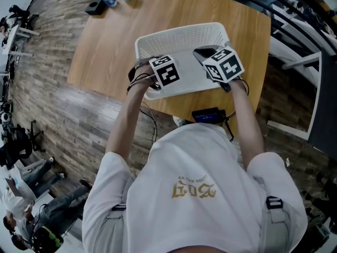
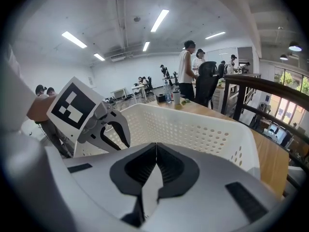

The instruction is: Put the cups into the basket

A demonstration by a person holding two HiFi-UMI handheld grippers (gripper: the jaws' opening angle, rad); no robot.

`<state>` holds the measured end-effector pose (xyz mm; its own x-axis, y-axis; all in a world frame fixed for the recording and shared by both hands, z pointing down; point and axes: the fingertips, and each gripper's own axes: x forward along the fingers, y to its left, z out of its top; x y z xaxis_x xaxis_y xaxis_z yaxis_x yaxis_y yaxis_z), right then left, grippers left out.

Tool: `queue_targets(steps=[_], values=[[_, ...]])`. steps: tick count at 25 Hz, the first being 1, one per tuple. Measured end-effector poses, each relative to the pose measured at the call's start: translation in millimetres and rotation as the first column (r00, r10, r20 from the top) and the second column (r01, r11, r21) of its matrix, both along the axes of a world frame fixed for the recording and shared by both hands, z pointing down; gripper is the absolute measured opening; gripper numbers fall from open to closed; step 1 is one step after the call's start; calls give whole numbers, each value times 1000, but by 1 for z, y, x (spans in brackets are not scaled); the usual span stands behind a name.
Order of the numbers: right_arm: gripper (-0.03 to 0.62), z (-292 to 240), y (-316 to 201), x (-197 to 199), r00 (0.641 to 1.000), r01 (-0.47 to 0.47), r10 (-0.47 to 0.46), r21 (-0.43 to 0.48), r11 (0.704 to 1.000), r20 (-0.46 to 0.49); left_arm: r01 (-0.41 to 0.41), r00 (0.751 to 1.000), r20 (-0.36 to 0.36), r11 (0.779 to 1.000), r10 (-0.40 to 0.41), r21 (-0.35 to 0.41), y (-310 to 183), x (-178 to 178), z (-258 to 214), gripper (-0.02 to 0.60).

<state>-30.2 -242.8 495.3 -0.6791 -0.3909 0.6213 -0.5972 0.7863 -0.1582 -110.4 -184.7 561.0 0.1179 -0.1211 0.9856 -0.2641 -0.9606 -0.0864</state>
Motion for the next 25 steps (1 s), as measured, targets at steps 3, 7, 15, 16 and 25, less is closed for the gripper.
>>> queue_targets(steps=[3,7,15,16,25], values=[[11,-1,1,-2,1000,-5,5,-8,1000,17,26,999,-29,1000,-26,-6,0,0,-2,81],[11,-1,4,-3,1000,-3,3,-6,1000,18,50,997,-57,999,-50,6,1,2,-4,72],[11,0,6,-2,1000,-10,10,-12,1000,24,62,996,-72,997,-59,37,-4,0,-8,56],[11,0,6,-2,1000,-11,11,-12,1000,26,62,995,-74,997,-59,39,-5,0,-9,57],[11,-3,6,-2,999,-16,16,-11,1000,38,88,990,-114,993,-80,73,-9,0,-19,56]])
